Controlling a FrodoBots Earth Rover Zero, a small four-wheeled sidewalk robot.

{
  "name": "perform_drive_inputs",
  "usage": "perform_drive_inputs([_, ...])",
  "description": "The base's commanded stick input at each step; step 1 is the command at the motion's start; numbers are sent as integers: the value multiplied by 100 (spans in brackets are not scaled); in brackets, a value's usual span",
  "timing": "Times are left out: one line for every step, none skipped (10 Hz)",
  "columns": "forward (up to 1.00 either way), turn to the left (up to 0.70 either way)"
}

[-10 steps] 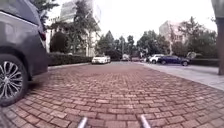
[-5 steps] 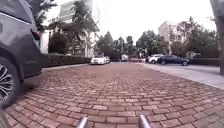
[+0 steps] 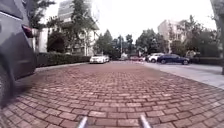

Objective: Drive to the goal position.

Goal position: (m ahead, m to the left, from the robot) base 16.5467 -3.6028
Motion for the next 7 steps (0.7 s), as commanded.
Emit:
perform_drive_inputs([45,0])
perform_drive_inputs([45,0])
perform_drive_inputs([45,0])
perform_drive_inputs([45,0])
perform_drive_inputs([45,0])
perform_drive_inputs([45,0])
perform_drive_inputs([45,0])
